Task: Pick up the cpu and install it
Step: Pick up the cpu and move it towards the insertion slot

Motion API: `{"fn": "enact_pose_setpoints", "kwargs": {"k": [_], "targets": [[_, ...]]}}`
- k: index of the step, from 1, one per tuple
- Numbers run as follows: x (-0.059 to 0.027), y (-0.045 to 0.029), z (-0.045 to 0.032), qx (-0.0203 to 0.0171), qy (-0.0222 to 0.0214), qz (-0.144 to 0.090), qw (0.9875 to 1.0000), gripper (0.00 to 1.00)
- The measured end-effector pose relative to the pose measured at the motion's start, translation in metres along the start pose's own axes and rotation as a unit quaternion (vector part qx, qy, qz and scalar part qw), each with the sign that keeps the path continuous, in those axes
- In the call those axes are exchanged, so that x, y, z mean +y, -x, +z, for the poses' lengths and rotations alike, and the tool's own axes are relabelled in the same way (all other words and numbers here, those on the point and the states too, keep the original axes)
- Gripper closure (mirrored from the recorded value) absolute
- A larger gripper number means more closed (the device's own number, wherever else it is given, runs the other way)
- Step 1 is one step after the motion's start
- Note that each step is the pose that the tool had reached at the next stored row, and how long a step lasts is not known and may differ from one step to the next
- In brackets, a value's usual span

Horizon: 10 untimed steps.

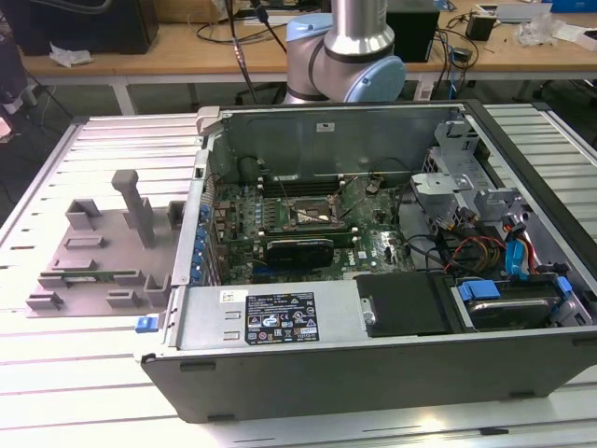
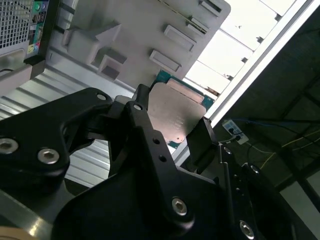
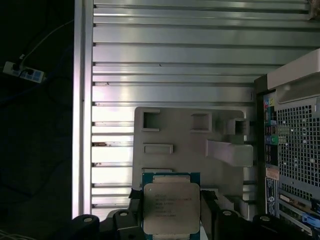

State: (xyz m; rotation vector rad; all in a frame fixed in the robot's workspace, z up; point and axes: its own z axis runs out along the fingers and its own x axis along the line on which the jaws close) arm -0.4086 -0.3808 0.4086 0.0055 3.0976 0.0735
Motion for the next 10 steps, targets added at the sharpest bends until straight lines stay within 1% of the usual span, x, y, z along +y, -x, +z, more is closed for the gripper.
{"fn": "enact_pose_setpoints", "kwargs": {"k": [5, 7, 8, 10], "targets": [[0.0000, 0.0095, 0.0004, 0.0000, 0.0000, 0.000, 1.0000, 0.45], [0.0000, 0.0149, 0.0007, 0.0000, 0.0000, 0.000, 1.0000, 0.45], [0.0000, 0.0180, 0.0007, 0.0000, 0.0000, 0.000, 1.0000, 0.45], [0.0001, 0.0280, 0.0012, 0.0000, 0.0000, 0.000, 1.0000, 0.45]]}}
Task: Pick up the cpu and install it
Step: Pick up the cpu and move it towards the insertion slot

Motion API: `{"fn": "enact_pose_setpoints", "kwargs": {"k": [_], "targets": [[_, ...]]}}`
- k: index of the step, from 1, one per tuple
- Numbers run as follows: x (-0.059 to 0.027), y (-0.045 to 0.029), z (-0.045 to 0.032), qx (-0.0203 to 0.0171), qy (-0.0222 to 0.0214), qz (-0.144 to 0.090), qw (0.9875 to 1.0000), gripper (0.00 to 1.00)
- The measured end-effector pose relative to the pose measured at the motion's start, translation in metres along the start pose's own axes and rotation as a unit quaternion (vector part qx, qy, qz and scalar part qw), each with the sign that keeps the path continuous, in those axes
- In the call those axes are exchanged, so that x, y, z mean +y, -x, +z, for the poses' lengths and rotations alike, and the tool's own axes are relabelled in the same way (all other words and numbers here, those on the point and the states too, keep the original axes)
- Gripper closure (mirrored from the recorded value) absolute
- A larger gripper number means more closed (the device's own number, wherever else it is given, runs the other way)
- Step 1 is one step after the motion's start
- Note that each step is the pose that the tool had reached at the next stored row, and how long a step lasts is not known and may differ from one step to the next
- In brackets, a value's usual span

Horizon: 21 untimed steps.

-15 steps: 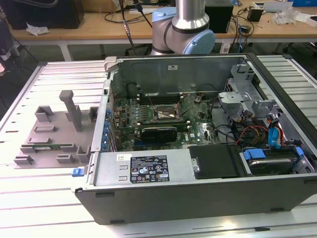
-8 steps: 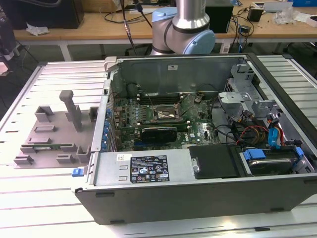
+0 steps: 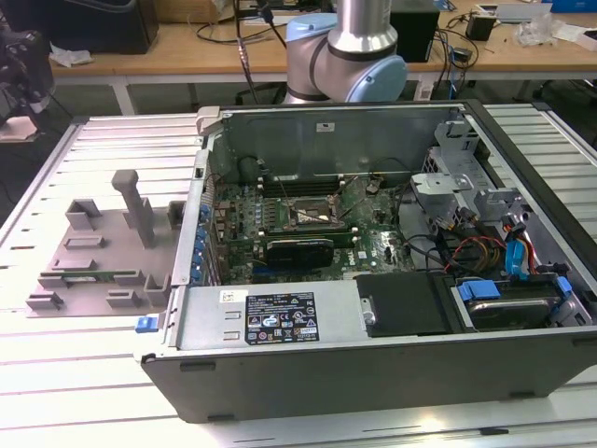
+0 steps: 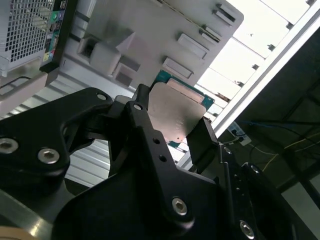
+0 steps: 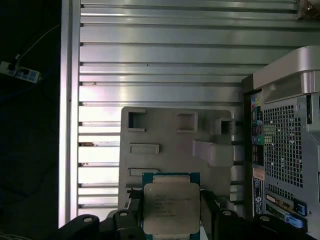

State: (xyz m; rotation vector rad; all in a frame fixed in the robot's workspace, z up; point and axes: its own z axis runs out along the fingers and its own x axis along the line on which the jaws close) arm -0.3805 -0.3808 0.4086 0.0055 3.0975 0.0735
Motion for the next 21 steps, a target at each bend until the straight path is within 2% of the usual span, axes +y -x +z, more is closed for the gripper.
{"fn": "enact_pose_setpoints", "kwargs": {"k": [2, 4, 6, 8, 15, 21], "targets": [[0.0000, 0.0055, 0.0002, 0.0000, 0.0000, 0.000, 1.0000, 0.45], [0.0000, 0.0162, 0.0007, 0.0000, 0.0000, 0.000, 1.0000, 0.45], [0.0001, 0.0238, 0.0010, 0.0001, 0.0000, 0.000, 1.0000, 0.45], [0.0001, 0.0365, 0.0015, 0.0001, 0.0000, 0.000, 1.0000, 0.45], [0.0001, 0.0657, 0.0028, 0.0003, -0.0001, 0.000, 1.0000, 0.45], [0.0002, 0.1007, 0.0044, 0.0003, 0.0000, 0.000, 1.0000, 0.45]]}}
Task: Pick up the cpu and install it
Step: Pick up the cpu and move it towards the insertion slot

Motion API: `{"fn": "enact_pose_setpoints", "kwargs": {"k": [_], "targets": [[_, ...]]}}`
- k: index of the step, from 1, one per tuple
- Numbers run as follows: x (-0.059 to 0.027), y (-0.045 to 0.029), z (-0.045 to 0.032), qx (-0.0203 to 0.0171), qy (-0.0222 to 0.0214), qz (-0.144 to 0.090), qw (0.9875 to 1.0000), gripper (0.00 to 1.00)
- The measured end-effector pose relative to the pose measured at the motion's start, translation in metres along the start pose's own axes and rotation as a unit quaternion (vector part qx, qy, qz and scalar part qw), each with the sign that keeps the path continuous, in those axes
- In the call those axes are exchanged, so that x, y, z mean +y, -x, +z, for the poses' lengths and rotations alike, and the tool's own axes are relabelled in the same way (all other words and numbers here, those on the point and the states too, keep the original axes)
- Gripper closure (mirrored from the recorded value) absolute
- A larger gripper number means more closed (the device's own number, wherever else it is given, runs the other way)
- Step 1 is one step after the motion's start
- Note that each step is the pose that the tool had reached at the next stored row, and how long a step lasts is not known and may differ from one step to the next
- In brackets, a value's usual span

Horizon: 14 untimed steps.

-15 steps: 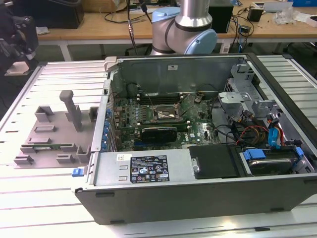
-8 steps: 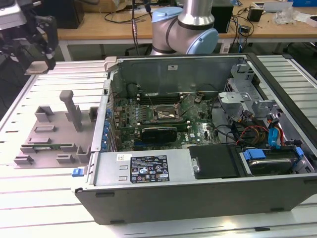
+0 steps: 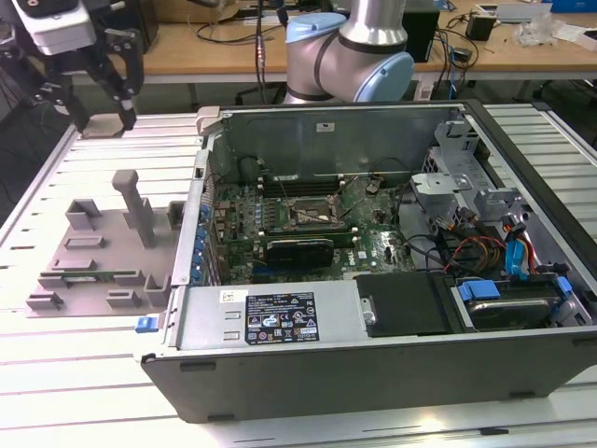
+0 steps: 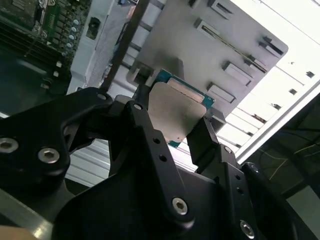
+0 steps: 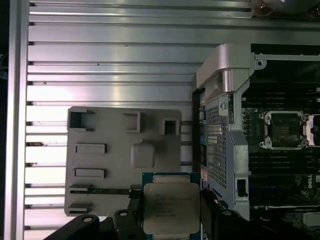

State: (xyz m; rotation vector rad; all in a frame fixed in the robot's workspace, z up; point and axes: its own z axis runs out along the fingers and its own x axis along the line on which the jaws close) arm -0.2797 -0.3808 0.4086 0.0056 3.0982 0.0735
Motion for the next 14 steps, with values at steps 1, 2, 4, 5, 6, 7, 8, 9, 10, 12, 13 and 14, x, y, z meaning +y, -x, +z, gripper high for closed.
{"fn": "enact_pose_setpoints", "kwargs": {"k": [1, 2, 4, 5, 6, 7, 8, 9, 10, 12, 13, 14], "targets": [[0.0000, 0.0037, 0.0001, 0.0001, 0.0000, 0.000, 1.0000, 0.45], [0.0000, 0.0071, 0.0002, 0.0001, 0.0000, 0.000, 1.0000, 0.45], [0.0000, 0.0147, 0.0006, 0.0001, 0.0000, 0.000, 1.0000, 0.45], [0.0000, 0.0191, 0.0008, 0.0000, 0.0000, 0.000, 1.0000, 0.45], [0.0000, 0.0221, 0.0010, 0.0000, 0.0000, 0.000, 1.0000, 0.45], [0.0001, 0.0272, 0.0011, 0.0001, 0.0000, 0.000, 1.0000, 0.45], [0.0001, 0.0319, 0.0013, 0.0001, -0.0001, 0.000, 1.0000, 0.45], [0.0001, 0.0354, 0.0014, 0.0001, -0.0001, 0.000, 1.0000, 0.45], [0.0001, 0.0383, 0.0016, 0.0002, 0.0000, 0.000, 1.0000, 0.45], [0.0002, 0.0531, 0.0022, 0.0002, 0.0000, 0.000, 1.0000, 0.45], [0.0001, 0.0618, 0.0025, 0.0003, -0.0001, 0.000, 1.0000, 0.45], [0.0002, 0.0662, 0.0028, 0.0003, 0.0000, 0.000, 1.0000, 0.45]]}}
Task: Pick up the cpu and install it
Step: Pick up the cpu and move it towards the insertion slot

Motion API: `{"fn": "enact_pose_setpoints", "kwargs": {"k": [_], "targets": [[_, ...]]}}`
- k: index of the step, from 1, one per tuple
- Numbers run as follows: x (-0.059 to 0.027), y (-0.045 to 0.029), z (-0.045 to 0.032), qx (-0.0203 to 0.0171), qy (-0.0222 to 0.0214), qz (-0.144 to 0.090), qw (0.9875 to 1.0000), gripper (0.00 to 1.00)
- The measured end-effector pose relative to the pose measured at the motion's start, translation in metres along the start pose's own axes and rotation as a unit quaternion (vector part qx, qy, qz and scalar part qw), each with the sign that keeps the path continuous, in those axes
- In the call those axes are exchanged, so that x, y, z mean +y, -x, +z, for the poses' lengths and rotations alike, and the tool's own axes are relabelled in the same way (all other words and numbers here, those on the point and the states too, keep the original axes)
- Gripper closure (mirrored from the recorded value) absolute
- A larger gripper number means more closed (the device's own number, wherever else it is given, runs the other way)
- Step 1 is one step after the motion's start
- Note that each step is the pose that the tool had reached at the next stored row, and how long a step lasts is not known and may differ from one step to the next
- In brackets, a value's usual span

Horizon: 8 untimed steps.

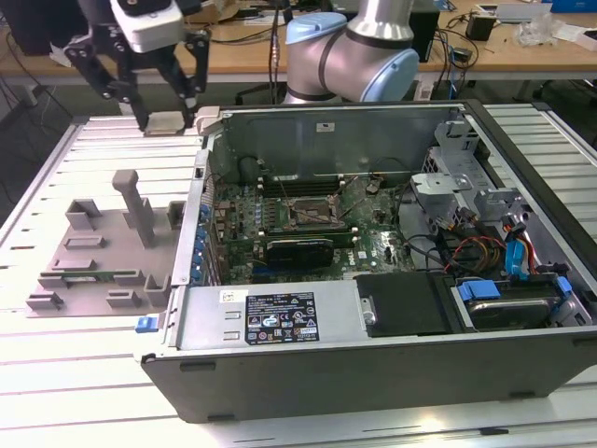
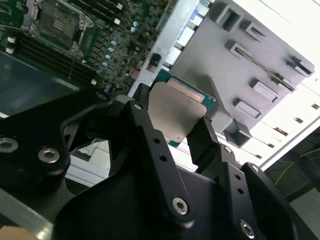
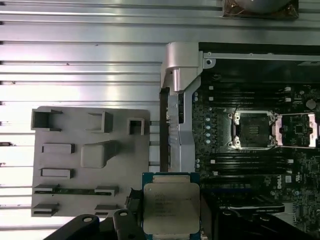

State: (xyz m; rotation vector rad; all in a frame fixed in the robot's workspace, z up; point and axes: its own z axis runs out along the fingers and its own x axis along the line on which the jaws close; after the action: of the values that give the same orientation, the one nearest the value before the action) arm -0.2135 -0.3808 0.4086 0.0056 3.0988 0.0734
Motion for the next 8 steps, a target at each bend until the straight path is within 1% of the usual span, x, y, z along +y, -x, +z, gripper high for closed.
{"fn": "enact_pose_setpoints", "kwargs": {"k": [6, 8], "targets": [[0.0001, 0.0234, 0.0009, 0.0001, 0.0000, 0.000, 1.0000, 0.45], [0.0001, 0.0323, 0.0013, 0.0002, 0.0000, 0.000, 1.0000, 0.45]]}}
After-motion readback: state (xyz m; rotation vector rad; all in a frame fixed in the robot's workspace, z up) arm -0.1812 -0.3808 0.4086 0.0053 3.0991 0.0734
